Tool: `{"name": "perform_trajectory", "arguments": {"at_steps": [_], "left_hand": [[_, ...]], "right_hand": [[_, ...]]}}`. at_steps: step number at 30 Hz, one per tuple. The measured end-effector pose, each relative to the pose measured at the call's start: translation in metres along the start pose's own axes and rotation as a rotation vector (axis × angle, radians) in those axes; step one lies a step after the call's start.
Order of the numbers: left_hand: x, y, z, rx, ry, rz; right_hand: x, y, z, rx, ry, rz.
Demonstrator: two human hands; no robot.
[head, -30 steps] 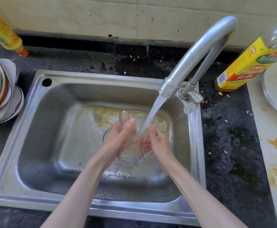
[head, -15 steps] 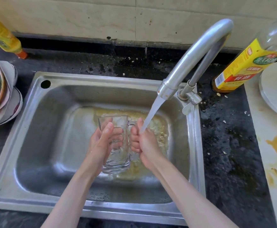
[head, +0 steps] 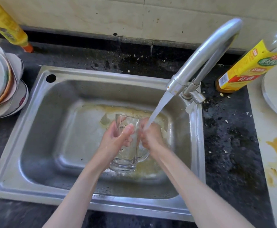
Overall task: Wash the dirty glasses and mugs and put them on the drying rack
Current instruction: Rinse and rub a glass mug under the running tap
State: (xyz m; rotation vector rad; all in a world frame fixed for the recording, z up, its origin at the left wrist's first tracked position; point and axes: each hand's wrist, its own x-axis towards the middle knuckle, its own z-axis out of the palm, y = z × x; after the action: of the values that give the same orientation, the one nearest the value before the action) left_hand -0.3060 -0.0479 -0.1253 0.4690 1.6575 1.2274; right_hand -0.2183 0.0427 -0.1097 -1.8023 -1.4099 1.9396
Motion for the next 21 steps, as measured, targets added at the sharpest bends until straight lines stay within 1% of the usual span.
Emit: {"name": "perform_trajectory", "arguments": {"at_steps": [1, 2, 4, 5, 6, 8, 10, 11, 13, 15, 16, 18, 21], "left_hand": [[-0.001, 0.002, 0.003, -0.009, 0.020, 0.006], [-0.001, 0.002, 0.006, -0.055, 0.048, -0.004], [0.000, 0.000, 0.011, -0.181, 0.117, -0.050], [-0.001, -0.001, 0.014, -0.221, 0.140, -0.059], [-0.002, -0.004, 0.016, -0.233, 0.151, -0.052], [-0.004, -0.006, 0.020, -0.207, 0.165, -0.009], [-0.006, -0.004, 0.023, -0.125, 0.190, 0.064], [-0.007, -0.001, 0.025, -0.073, 0.187, 0.107], [-0.010, 0.002, 0.030, -0.007, 0.140, 0.189], [-0.014, 0.002, 0.036, 0.031, 0.098, 0.224], [-0.017, 0.000, 0.038, 0.033, 0.085, 0.230], [-0.021, 0.002, 0.042, 0.016, 0.044, 0.236], [-0.022, 0.008, 0.043, 0.003, -0.102, 0.246]], "right_hand": [[-0.004, 0.007, 0.002, 0.024, 0.050, -0.064], [-0.010, 0.016, 0.004, 0.099, 0.074, -0.108], [-0.023, 0.025, 0.004, 0.248, 0.063, -0.135], [-0.026, 0.026, 0.002, 0.273, 0.063, -0.148], [-0.025, 0.029, 0.000, 0.256, 0.060, -0.178], [-0.024, 0.032, -0.005, 0.108, 0.038, -0.234], [-0.023, 0.042, -0.011, -0.034, 0.006, -0.241], [-0.024, 0.049, -0.014, -0.038, -0.015, -0.235], [-0.029, 0.053, -0.018, 0.110, -0.098, -0.177], [-0.030, 0.055, -0.021, 0.275, -0.194, -0.110], [-0.029, 0.054, -0.023, 0.288, -0.214, -0.098], [-0.024, 0.053, -0.028, 0.279, -0.204, -0.122], [-0.013, 0.052, -0.034, 0.347, -0.167, -0.204]]}}
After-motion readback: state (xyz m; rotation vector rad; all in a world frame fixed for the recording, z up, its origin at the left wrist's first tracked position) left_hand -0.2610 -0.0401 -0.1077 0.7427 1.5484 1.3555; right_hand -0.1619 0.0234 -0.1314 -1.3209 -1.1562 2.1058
